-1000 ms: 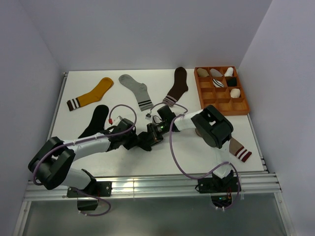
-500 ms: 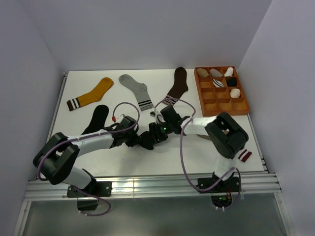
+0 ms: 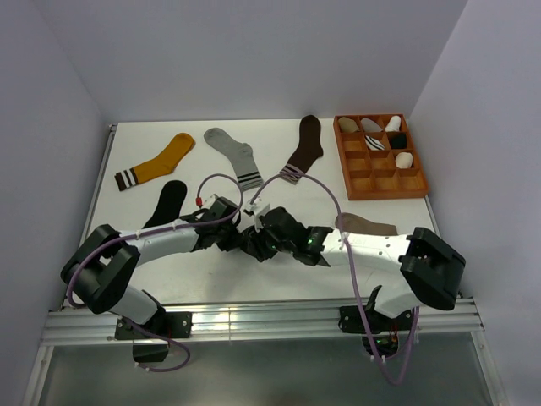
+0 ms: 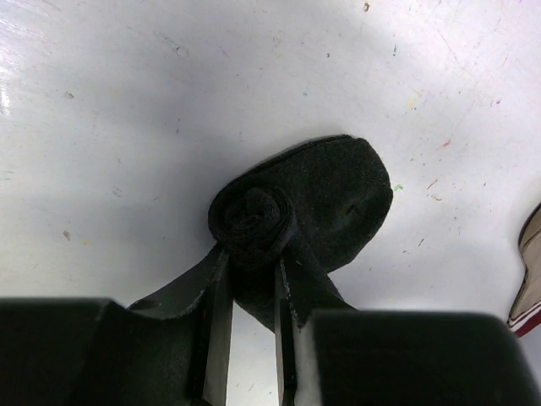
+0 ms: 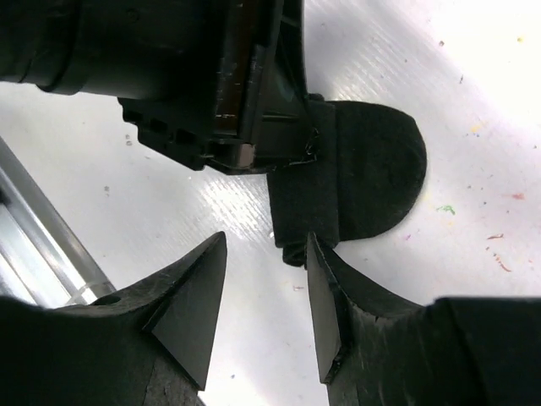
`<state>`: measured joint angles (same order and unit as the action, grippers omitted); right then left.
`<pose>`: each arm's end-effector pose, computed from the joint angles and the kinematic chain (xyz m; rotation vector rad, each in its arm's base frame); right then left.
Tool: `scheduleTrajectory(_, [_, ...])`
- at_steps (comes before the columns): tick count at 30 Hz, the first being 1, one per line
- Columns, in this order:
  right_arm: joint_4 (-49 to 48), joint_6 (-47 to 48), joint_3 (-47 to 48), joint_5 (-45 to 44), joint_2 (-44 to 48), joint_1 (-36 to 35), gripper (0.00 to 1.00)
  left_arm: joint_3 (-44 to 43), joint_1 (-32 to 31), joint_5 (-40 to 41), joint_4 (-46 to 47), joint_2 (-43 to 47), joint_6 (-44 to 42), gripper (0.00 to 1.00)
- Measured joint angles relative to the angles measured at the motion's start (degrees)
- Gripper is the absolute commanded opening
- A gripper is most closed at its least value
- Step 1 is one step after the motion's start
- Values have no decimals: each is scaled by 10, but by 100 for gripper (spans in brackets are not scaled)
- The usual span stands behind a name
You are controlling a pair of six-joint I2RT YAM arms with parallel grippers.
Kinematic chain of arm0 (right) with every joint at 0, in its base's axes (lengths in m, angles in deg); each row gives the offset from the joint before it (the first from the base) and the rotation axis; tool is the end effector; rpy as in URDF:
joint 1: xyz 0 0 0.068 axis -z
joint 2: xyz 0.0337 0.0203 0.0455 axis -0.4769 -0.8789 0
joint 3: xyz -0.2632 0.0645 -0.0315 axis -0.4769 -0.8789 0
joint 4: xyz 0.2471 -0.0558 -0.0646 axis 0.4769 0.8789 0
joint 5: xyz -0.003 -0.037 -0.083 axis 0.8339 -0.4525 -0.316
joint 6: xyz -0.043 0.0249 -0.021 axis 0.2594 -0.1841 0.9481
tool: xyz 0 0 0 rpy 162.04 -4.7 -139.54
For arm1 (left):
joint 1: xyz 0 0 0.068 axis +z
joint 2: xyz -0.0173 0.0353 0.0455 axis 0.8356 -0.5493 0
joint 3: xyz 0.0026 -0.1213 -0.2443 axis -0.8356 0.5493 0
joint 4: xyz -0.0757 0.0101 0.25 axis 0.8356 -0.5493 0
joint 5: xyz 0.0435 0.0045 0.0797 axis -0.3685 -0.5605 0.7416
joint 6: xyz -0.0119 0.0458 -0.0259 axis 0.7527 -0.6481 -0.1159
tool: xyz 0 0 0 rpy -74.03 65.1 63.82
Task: Roll the socks
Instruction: Roll the sock at the center of the board.
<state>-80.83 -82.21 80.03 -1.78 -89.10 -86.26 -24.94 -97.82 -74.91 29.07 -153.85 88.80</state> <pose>0.1613 0.2563 0.2074 -0.8679 2.1309 0.6811 0.2099 -0.1791 0.1531 -0.7319 2.5951 -0.5808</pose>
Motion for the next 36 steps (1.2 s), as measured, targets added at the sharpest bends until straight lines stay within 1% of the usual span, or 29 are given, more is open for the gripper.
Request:
scheduleTrajectory(6, [-13, 26, 2, -54, -30, -24, 49, -1, -1, 1, -2, 0, -1, 14])
scheduleTrajectory(12, [-14, 40, 3, -72, -66, -37, 48, -2, -1, 1, -2, 0, -1, 14])
scheduleTrajectory(21, [-10, 46, 7, -103, -67, -50, 48, -2, -1, 1, -2, -1, -3, 14])
scheduleTrajectory(36, [10, 48, 20, -123, -68, -56, 47, -2, -1, 0, -2, -1, -6, 14])
